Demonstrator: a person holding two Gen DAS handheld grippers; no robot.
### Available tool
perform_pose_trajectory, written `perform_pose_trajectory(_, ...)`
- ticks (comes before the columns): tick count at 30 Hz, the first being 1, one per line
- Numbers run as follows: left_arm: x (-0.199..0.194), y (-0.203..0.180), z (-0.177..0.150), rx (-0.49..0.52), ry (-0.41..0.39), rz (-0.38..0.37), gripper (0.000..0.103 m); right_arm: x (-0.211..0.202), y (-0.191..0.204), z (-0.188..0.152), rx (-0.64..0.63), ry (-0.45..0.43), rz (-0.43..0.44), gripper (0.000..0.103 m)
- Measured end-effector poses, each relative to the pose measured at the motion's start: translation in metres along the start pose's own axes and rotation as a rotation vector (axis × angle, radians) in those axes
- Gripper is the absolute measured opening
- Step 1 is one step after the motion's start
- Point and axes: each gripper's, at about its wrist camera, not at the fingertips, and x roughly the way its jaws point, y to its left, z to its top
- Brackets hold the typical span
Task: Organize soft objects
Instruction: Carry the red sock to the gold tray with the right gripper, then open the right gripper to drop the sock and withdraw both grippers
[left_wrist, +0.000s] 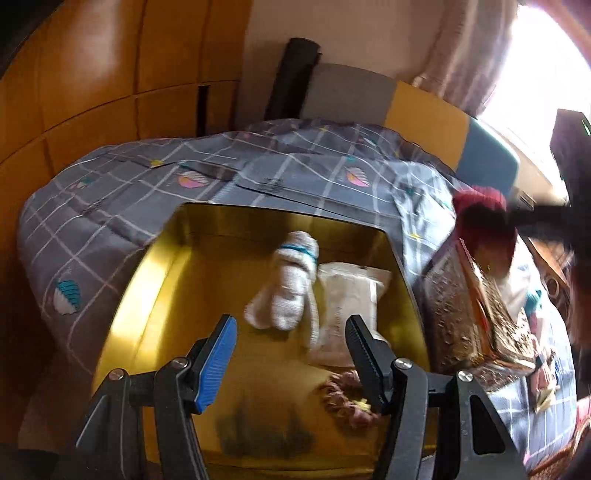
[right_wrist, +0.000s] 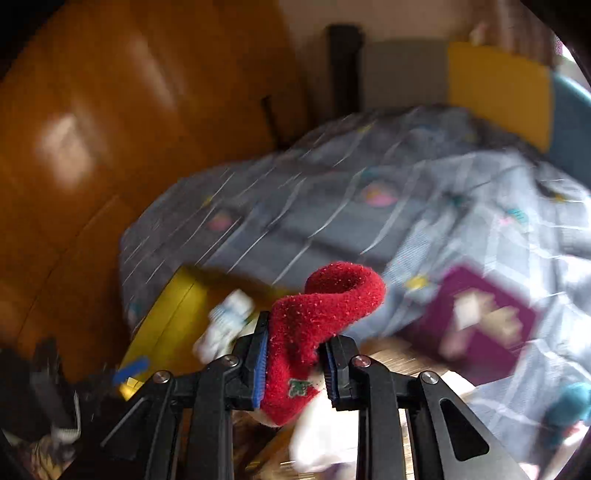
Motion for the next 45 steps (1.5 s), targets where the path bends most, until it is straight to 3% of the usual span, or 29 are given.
perform_pose_trajectory(6, -0.003, 0.021, 0.004, -0.045, -0.019, 0.04, 0.062, 0.066, 0.05, -0.03, -0.052, 0.149, 0.064, 0.028)
perform_pose_trajectory(10, -0.006, 0.024, 0.004, -0.044, -0.026, 0.051, 0.062, 0.1, 0.069, -0.046, -0.061, 0.181, 0.054, 0.03)
perform_pose_trajectory(11, -0.006, 0.024, 0.004, -0.043, -0.025, 0.051, 0.062, 0.104, 0.07, -0.048, -0.059, 0.177, 0.049, 0.036)
perform_pose_trajectory(14, -0.006, 0.022, 0.004, -0.034, -0.025, 0.041, 0.062, 0.105, 0.072, -0.053, -0.062, 0.138, 0.026, 0.065)
perform_pose_trajectory(15, -0.007, 0.02, 0.004, -0.032, -0.026, 0.037, 0.062, 0.105, 0.072, -0.052, -0.059, 0.12, 0.023, 0.07)
perform_pose_trajectory(20, -0.009, 0.013, 0.001, -0.016, -0.027, 0.027, 0.062, 0.086, 0.069, -0.05, -0.05, 0.051, -0.009, 0.071)
perform_pose_trajectory(26, -0.013, 0.003, 0.001, 0.015, -0.039, 0.017, 0.062, 0.058, 0.07, -0.054, -0.064, -0.028, -0.108, 0.074)
perform_pose_trajectory(36, -0.023, -0.02, 0.002, 0.072, -0.063, -0.011, 0.062, -0.008, 0.055, -0.08, -0.039, -0.22, -0.227, 0.08)
perform_pose_trajectory(45, -0.03, -0.041, -0.001, 0.12, -0.067, -0.035, 0.062, -0.051, 0.031, -0.098, 0.011, -0.295, -0.293, 0.081)
